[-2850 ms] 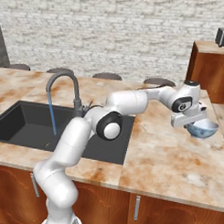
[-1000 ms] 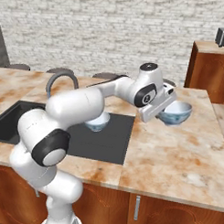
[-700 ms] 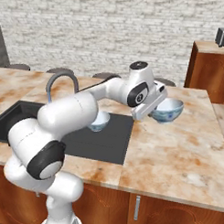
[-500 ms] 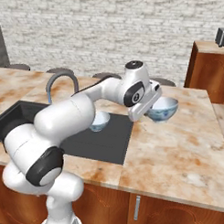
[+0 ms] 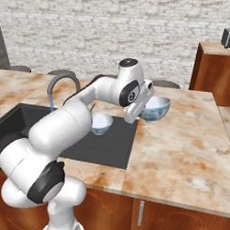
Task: Rinse each bowl for a few seconds and place them down in the sink or on the counter.
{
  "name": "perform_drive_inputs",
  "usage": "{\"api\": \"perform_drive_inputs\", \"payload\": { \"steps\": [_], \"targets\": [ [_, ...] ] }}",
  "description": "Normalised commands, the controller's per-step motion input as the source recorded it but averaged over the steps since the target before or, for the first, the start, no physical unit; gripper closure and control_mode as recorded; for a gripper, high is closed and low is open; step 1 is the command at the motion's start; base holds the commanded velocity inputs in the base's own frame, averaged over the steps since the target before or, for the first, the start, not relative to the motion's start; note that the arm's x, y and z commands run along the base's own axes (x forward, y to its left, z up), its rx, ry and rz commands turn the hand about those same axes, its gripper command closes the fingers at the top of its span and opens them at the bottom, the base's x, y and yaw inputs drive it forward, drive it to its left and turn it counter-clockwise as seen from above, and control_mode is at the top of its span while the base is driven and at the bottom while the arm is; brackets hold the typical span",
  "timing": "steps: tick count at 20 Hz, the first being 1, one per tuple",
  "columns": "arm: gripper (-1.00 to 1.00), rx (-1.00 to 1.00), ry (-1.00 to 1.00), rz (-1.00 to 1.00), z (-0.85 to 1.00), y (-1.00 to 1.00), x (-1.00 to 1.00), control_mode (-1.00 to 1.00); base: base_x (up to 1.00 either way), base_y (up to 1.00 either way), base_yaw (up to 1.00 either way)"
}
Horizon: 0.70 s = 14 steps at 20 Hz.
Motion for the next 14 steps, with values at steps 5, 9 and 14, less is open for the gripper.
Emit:
{"api": "perform_drive_inputs", "payload": {
  "steps": [5, 9, 14],
  "targets": [
    [1.00, 0.00, 0.00, 0.13, 0.00, 0.41, -0.13, -1.00, 0.00, 0.00, 0.00],
    [1.00, -0.01, 0.00, 0.14, 0.00, 0.40, -0.14, -1.00, 0.00, 0.00, 0.00],
    [1.00, 0.00, 0.00, 0.16, -0.01, 0.36, -0.12, -1.00, 0.00, 0.00, 0.00]
  ]
}}
